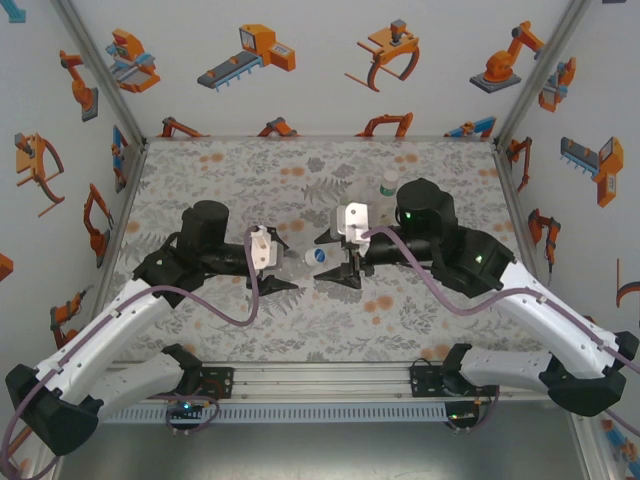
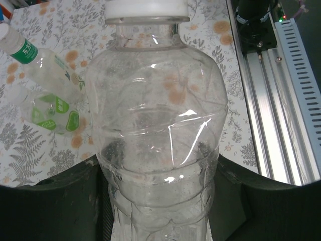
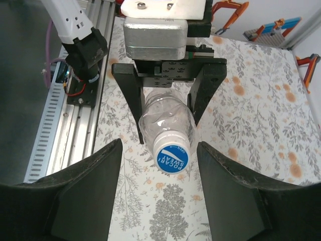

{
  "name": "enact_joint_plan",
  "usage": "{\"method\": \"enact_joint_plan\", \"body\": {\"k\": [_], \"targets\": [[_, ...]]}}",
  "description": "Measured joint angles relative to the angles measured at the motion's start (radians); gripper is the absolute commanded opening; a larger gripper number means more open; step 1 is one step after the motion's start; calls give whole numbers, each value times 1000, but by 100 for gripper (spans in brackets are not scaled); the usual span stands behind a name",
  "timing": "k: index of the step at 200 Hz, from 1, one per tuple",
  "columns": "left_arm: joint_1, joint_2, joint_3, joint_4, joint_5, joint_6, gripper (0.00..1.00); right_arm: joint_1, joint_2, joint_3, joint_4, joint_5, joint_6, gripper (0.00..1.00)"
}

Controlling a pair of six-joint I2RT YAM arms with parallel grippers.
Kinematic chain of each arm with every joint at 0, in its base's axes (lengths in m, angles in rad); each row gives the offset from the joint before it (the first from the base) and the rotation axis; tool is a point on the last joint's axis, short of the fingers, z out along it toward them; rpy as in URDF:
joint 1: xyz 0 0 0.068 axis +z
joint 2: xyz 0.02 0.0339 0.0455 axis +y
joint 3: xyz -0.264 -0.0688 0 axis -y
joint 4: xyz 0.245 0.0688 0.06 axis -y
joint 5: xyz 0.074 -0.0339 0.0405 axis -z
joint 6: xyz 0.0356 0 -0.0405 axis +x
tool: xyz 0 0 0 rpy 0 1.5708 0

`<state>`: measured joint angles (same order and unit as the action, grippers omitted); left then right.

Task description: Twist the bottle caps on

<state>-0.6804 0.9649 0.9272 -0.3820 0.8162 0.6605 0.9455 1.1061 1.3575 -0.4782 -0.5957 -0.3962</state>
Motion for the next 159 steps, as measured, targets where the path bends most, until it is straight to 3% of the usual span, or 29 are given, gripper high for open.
{"method": "enact_joint_plan", "body": {"k": [58,131,159], "targets": [[-1,0,0,-8,23,5,0,0,21,0,-16,-17,-37,42],[-2,0,0,-15,31,5,0,-1,21,0,-35,-10,-47,46],[-2,0,0,-15,31,5,0,-1,21,0,-35,2,-50,41]]}}
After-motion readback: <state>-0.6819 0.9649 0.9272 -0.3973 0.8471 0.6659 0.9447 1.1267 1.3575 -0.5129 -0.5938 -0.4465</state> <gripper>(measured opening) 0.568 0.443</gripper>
